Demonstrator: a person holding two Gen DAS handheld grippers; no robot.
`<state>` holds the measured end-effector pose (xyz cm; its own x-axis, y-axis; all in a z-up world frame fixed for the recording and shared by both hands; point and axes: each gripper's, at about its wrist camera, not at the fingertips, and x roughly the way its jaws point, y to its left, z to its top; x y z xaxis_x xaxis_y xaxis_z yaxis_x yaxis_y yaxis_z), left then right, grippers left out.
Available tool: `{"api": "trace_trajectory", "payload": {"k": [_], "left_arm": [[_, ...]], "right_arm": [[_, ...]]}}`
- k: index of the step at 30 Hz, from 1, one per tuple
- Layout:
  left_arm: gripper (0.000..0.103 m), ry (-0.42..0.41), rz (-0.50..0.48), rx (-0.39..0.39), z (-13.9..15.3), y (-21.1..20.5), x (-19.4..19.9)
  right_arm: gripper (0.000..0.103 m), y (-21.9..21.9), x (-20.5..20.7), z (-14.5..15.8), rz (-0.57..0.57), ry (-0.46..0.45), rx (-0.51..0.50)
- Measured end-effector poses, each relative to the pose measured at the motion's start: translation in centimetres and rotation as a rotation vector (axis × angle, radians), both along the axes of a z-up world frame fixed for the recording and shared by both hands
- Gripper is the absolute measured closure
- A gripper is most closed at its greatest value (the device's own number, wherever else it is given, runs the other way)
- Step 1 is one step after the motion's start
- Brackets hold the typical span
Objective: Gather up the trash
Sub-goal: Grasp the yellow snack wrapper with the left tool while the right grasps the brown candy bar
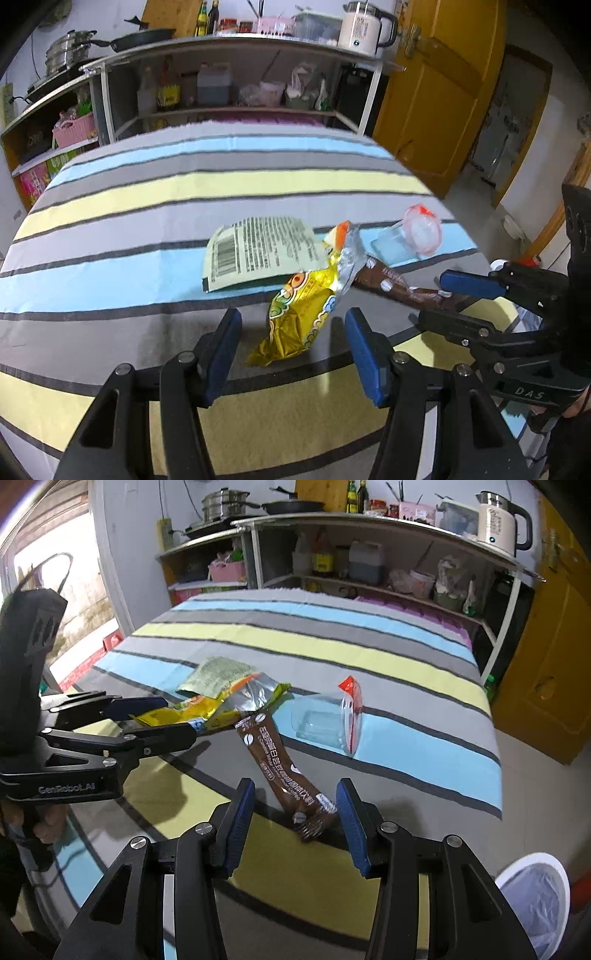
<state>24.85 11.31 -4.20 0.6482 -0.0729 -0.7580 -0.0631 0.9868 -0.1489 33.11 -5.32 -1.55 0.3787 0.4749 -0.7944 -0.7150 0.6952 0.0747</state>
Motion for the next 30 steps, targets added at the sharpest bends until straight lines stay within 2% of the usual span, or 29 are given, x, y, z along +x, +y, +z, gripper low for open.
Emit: {"api": "trace_trajectory", "payload": {"k": [2,4,5,6,7,11,22,30], "left_arm": [[0.045,-0.002,-0.001,0.018,0.1,-0.3,0.0],[0.056,0.0,-0.01,0.04,0.0,-0.7,-0.1],[0.064,-0.002,-0.012,0.05,0.1,-0.9,-0.2],[0.07,-0.002,-0.015,0.059,0.2,-1.1,-0.3],[0.072,-0.003,-0.018,0.061,0.2,-1.3,-0.4],[0.077,-0.012,-0.022,0.06,0.5,-1.7,-1.2],[0.08,-0.122,-0.032,-0.036,2.7,-3.3,-6.0],[0.08,-0.181,-0.103,-0.073,4.9,-6.5,-8.7]], "right_arm": [[0.056,0.1,0.0,-0.1,0.005,0.003,-0.007],[0.056,0.0,-0.4,0.0,0.016,0.003,-0.001],[0.059,0.0,-0.5,0.0,0.016,0.003,-0.001],[0.069,-0.1,-0.8,0.0,0.016,-0.002,-0.006],[0.075,0.0,-1.0,0.0,0.016,-0.005,-0.008],[0.076,-0.6,-2.0,0.3,0.006,-0.005,0.004],[0.076,-5.0,-6.0,2.4,-0.115,-0.009,0.118],[0.076,-9.0,-9.5,4.8,-0.211,-0.043,0.182]]}}
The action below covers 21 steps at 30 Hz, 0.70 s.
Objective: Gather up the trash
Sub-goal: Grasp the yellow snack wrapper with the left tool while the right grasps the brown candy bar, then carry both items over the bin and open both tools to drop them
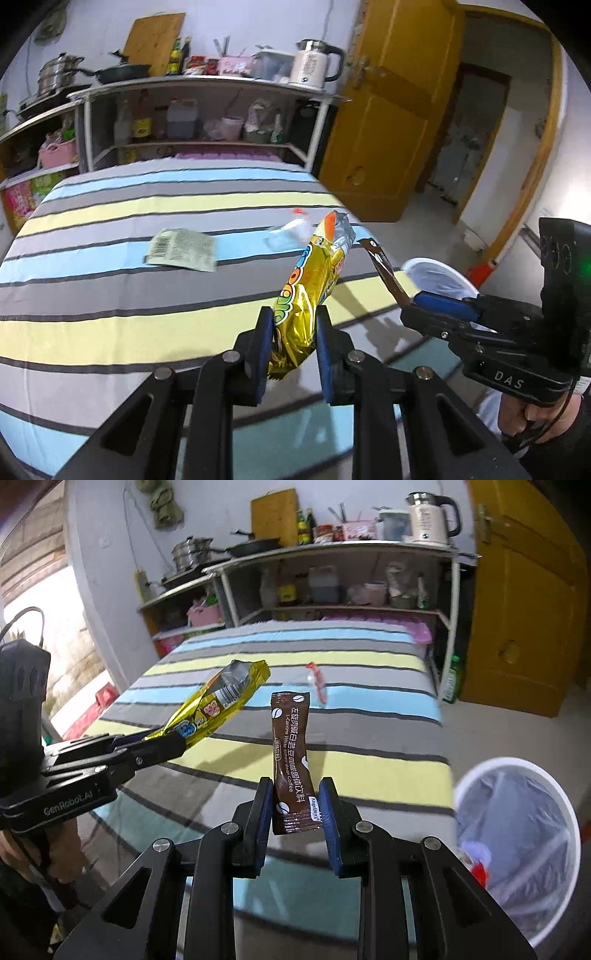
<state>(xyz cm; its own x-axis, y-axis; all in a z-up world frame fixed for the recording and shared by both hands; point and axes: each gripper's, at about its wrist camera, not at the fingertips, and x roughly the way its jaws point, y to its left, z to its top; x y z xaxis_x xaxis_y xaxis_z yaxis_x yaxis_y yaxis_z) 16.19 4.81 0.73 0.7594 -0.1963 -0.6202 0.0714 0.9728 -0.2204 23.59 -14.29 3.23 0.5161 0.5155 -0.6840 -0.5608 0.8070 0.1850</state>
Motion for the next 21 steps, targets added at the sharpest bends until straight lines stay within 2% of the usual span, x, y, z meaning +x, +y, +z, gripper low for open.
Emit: {"api": "trace_trajectory", "payload": {"k": [9,21], "left_arm": [[0.08,-0.04,-0.103,0.004,1.6,-4.7,-1.1],[0.08,-0.038,-0.189,0.016,1.8,-9.4,-0.4]], "right_arm": [[0.076,-4.1,-2.6,1.7,-0.083,-0.032,0.029],[0.076,-9.1,-4.1,2.2,-0.194,-0.049,0.038]]}}
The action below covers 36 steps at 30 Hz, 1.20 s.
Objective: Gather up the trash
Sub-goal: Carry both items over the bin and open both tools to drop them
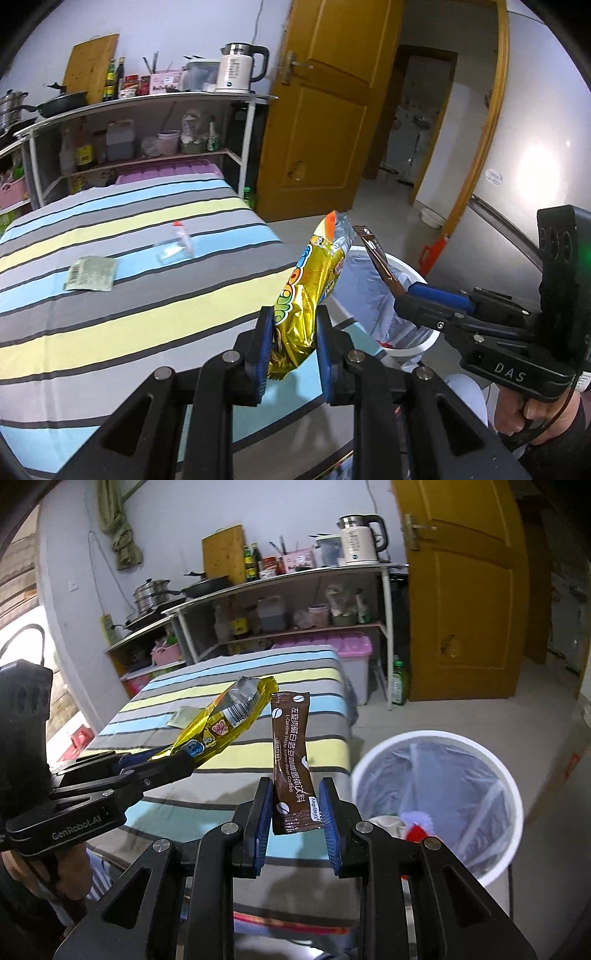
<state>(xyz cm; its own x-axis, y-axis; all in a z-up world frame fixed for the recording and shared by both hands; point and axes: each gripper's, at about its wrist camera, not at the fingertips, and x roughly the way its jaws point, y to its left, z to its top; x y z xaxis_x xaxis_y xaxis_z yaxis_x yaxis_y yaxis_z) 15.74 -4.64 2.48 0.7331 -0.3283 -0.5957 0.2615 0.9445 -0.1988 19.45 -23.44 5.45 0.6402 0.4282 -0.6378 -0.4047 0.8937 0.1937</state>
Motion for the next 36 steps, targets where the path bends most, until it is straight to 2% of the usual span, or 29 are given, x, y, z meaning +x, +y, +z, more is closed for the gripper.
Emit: {"api": "trace_trajectory", "payload": {"k": [13,23,31,32,36], "left_arm": [[0.08,0.016,-0.11,0.027,-0.4,-6.0,2.4],[0.08,0.074,-0.175,0.054,-2.1,-10.3,5.3],[0.079,0.134,-0.205,0.057,-3.9,-12.1,7.8],[0.077,0.145,-0.205,0.059,-4.1,-12.3,8.3],[0.057,0.178,-0.198,0.054,-5.2,-12.6,9.1]], "right_arm": [[0.076,-5.7,0.7,-1.4,-0.126,0.038,0.013],[0.076,-9.3,2.3,-3.7,-0.21,0.102,0.025],[0.076,-11.2,3.9,-5.9,-0.254,0.169,0.031],[0.076,-11.3,4.1,-6.2,-0.257,0.178,0.031],[0.076,-11.5,4.8,-7.4,-0.275,0.212,0.011]]}}
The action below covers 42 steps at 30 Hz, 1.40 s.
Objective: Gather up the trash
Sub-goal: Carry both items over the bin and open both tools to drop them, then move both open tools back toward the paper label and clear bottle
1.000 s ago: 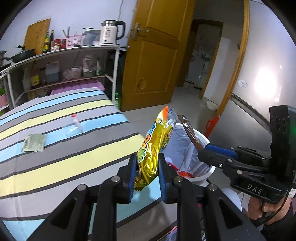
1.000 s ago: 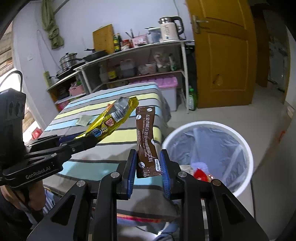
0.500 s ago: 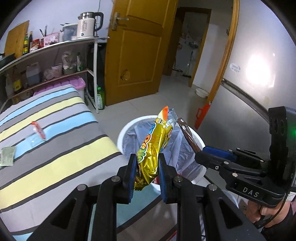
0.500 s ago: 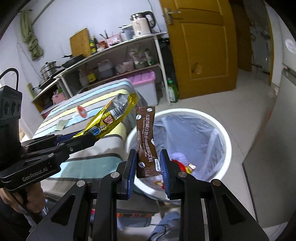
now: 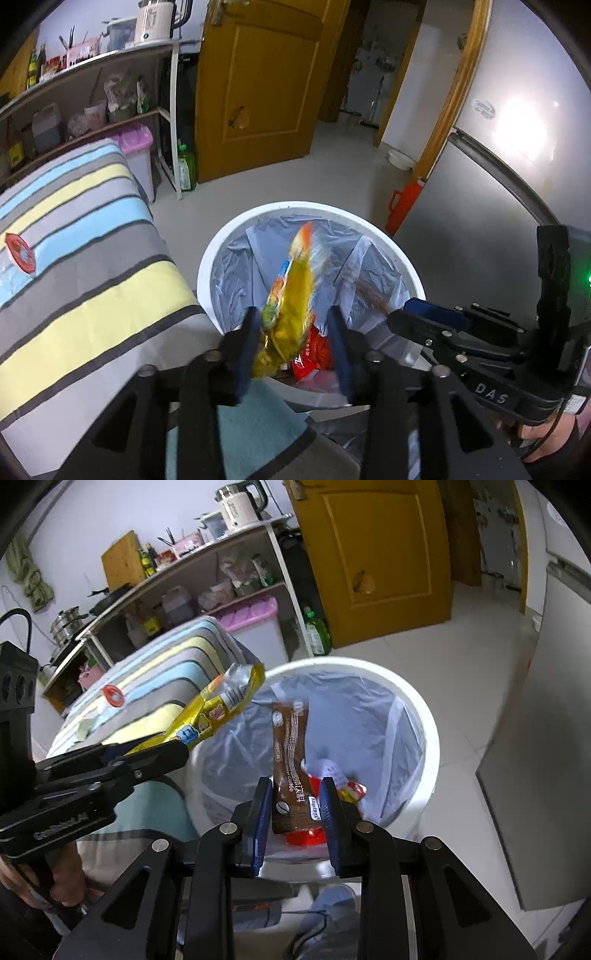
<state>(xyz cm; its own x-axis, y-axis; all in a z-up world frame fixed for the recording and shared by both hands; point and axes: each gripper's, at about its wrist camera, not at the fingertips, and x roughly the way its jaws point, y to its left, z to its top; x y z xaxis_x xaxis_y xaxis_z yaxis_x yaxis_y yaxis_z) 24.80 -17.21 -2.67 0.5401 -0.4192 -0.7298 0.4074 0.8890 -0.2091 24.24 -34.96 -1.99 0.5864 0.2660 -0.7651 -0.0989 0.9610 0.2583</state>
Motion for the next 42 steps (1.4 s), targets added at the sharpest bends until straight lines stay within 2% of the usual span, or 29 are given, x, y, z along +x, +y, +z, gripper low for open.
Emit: {"api": "trace_trajectory", "payload": {"k": [2,7,15,28,42], "left_arm": [[0.053,0.009,0.006,-0.009,-0.2,0.1,0.2],[0.053,0.005,0.019,-0.026,-0.1,0.3,-0.2],[0.053,-0.066,0.064,-0.068,2.2,3.1,-2.1],[0.053,-0.161,0.145,-0.085,5.0,8.0,-6.8],[0.053,-0.204,0.26,-0.075,5.3,13.5,-10.2]], "right_arm": [[0.076,0.0,0.3,-0.3,-0.002,0.008,-0.001],[0.073,-0.2,0.2,-0.4,0.0,0.004,-0.001],[0.073,0.8,-1.3,2.0,0.019,-0.069,0.009],[0.073,4.8,-4.6,6.8,0.117,-0.186,0.012],[0.073,9.8,-6.1,7.8,0.237,-0.217,0.021]]}}
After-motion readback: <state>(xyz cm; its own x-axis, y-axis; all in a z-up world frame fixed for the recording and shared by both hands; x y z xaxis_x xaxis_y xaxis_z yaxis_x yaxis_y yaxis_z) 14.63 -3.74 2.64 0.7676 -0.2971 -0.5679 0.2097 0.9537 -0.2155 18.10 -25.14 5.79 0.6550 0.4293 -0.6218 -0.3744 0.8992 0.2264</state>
